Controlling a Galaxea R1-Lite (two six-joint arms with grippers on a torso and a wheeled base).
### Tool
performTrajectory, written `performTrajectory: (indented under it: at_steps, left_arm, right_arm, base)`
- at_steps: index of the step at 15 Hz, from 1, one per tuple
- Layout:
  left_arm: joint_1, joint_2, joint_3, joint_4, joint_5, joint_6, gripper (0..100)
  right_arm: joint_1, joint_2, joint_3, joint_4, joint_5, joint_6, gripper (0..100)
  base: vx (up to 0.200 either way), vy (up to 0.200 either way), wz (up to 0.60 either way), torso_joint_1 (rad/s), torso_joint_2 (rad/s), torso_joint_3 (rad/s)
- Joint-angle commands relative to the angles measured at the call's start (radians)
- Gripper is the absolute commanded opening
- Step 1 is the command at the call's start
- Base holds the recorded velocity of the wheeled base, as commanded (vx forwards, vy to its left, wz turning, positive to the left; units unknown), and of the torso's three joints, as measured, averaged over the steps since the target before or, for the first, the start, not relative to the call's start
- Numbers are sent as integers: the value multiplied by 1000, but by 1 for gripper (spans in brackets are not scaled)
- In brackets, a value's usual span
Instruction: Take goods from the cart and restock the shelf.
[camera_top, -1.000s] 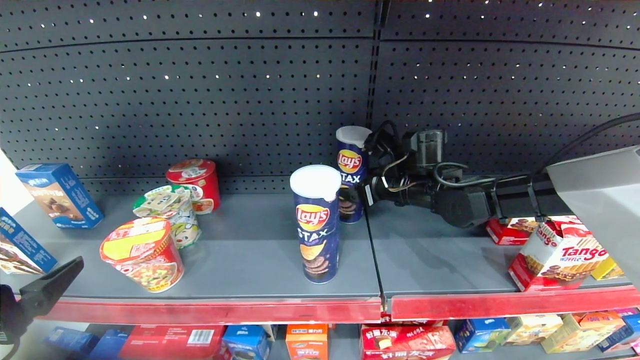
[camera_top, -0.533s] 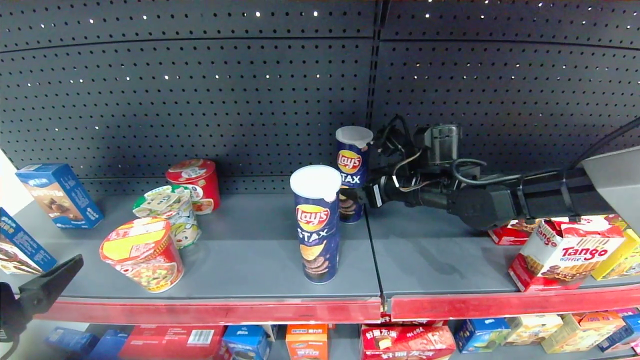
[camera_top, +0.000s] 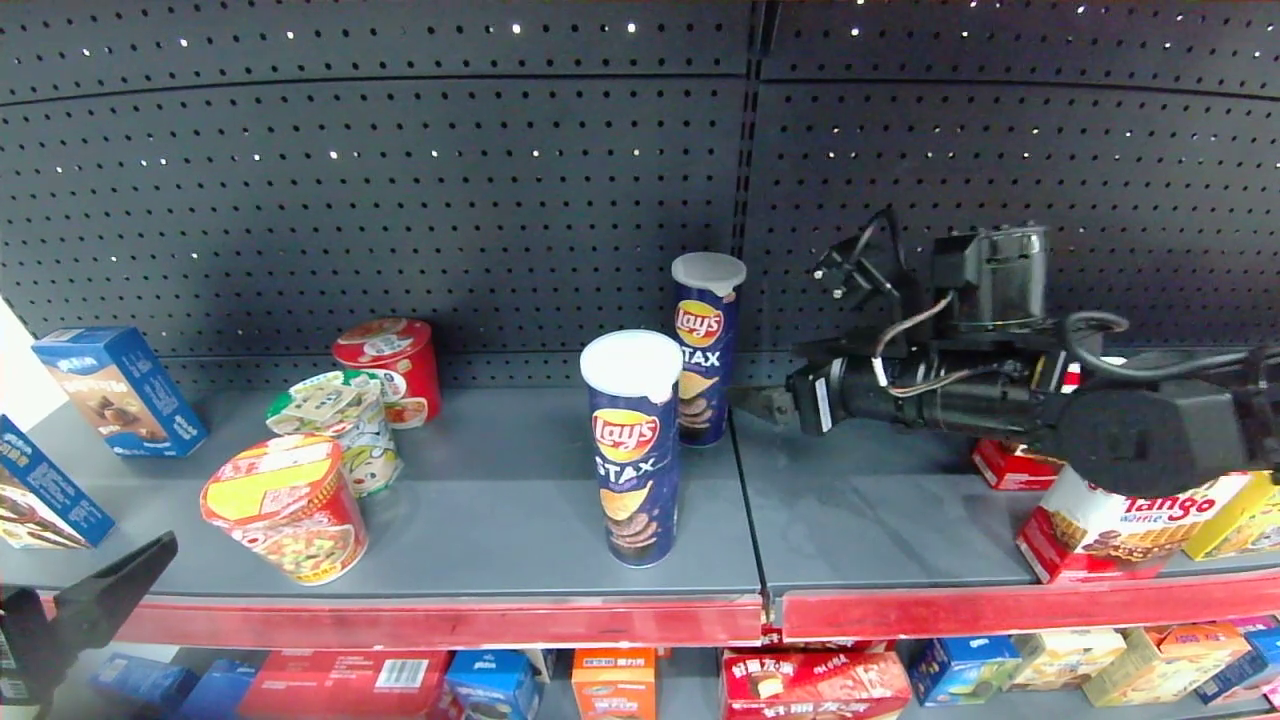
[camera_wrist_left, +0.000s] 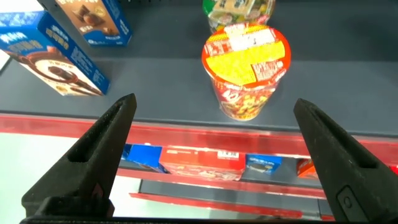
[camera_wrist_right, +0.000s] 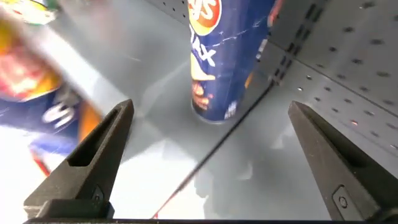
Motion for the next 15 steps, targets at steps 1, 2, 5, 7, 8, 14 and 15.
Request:
performTrajectory:
  at_steps: [1, 2, 5, 7, 8, 14, 15]
  left_arm:
    - [1, 1, 7, -1, 0, -5, 100]
    - [3, -2, 7, -1, 0, -19, 100]
    - [3, -2, 12, 2, 0, -20, 100]
    - [1, -6, 36, 0, 0, -20, 100]
    - [1, -16, 50, 0, 0, -20, 100]
    - [0, -41, 55, 0, -32, -20, 100]
    - [-2, -41, 56, 0, -55, -20, 100]
  right_arm:
    - [-2, -155, 93, 5, -5, 3, 100]
    - [1, -209, 133, 8, -8, 5, 100]
    - [26, -384, 206, 129, -48, 11, 100]
    - [46, -500, 215, 250, -91, 37, 100]
    - [61, -569, 215, 315, -115, 45, 100]
    - [76, -856, 218, 510, -419, 98, 100]
    - [49, -901, 223, 562, -445, 131, 100]
  base:
    - [0, 0, 0, 0, 0, 0]
    - [0, 0, 0, 0, 0, 0]
    - [0, 0, 0, 0, 0, 0]
    - [0, 0, 0, 0, 0, 0]
    - [0, 0, 0, 0, 0, 0]
    - [0, 0, 0, 0, 0, 0]
    - [0, 0, 0, 0, 0, 0]
